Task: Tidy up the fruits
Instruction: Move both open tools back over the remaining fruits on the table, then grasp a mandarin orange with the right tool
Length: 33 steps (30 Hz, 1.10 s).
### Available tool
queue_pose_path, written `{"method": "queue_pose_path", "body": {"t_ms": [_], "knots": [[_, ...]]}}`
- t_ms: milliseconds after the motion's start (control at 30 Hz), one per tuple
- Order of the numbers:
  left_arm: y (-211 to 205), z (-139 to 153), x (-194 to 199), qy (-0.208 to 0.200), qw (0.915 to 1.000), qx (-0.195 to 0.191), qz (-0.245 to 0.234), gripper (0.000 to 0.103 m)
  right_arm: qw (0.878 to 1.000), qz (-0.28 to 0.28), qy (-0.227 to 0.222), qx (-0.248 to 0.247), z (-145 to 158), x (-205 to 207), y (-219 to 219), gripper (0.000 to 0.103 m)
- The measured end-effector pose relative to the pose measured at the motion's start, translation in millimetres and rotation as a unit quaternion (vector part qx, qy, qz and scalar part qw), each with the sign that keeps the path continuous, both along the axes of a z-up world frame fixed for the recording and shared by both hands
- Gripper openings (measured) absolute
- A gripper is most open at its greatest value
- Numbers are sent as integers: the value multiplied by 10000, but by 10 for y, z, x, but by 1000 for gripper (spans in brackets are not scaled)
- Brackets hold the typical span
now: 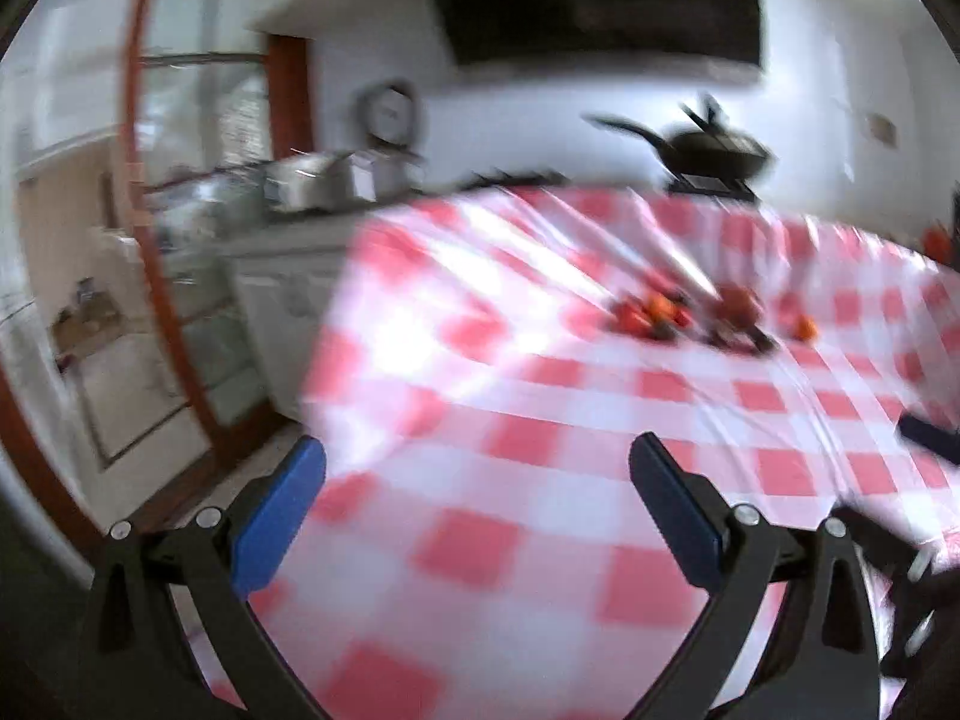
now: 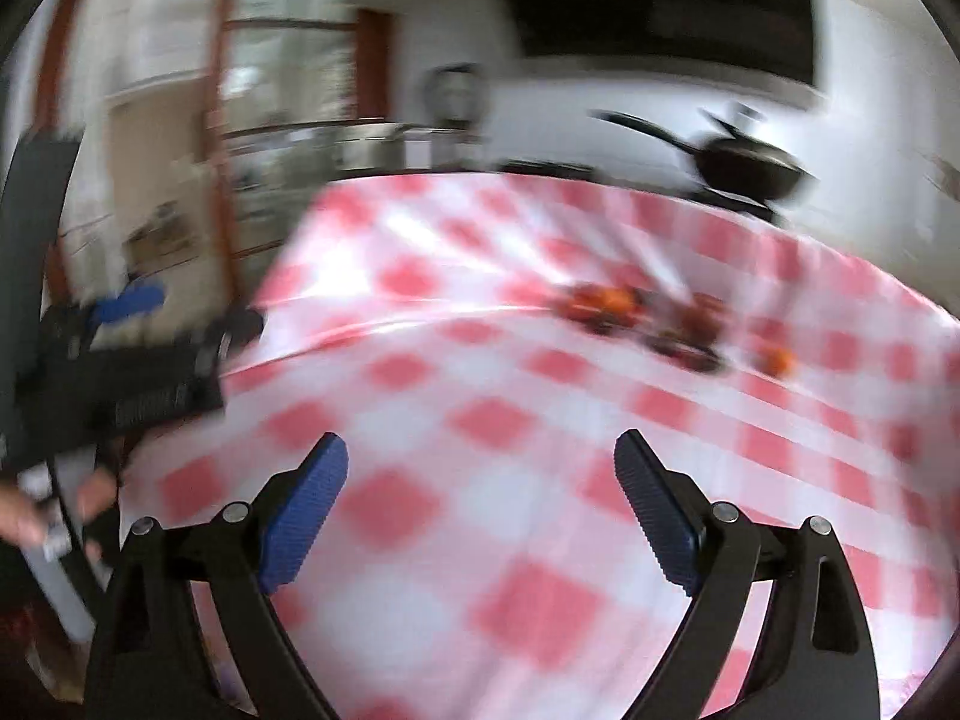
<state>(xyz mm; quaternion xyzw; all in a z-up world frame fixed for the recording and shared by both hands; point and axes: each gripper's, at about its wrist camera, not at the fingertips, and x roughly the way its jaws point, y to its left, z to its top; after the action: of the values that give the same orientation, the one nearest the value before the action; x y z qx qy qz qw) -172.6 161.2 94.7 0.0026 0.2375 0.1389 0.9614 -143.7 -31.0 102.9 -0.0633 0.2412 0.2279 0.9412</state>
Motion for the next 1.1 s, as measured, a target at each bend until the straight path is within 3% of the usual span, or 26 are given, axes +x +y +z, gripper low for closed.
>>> {"method": "queue_pose_path", "body": {"t_ms": [67, 200, 300, 400, 533, 667, 900, 1100], "knots": [[-245, -145, 447, 366, 9984, -254, -345, 101, 9991, -419, 29, 64, 30, 279, -296, 88], [-551, -384, 1069, 834, 9938, -407, -607, 101, 9938, -1082, 234, 85, -103, 822, -786, 88], [-724, -564, 1463, 1218, 9884, -482, -774, 101, 9822, -1643, 825, 389, -289, 1370, -1240, 88], [-733, -682, 1763, 1607, 9789, -913, -867, 101, 9698, -1992, 1248, 651, -433, 1670, -1531, 88], [-602, -740, 1862, 1593, 9717, -1504, -881, 101, 9581, -2308, 1509, 770, -600, 2195, -1755, 88], [-518, -794, 1870, 1620, 9647, -1870, -903, 101, 9502, -2395, 1739, 972, -670, 2671, -1810, 79], [-545, -787, 1878, 1679, 9657, -1776, -876, 101, 9449, -2516, 1908, 863, -702, 3388, -1658, 67], [-579, -793, 1897, 1773, 9670, -1627, -842, 101, 9407, -2704, 1992, 477, -749, 3852, -1536, 61]]}}
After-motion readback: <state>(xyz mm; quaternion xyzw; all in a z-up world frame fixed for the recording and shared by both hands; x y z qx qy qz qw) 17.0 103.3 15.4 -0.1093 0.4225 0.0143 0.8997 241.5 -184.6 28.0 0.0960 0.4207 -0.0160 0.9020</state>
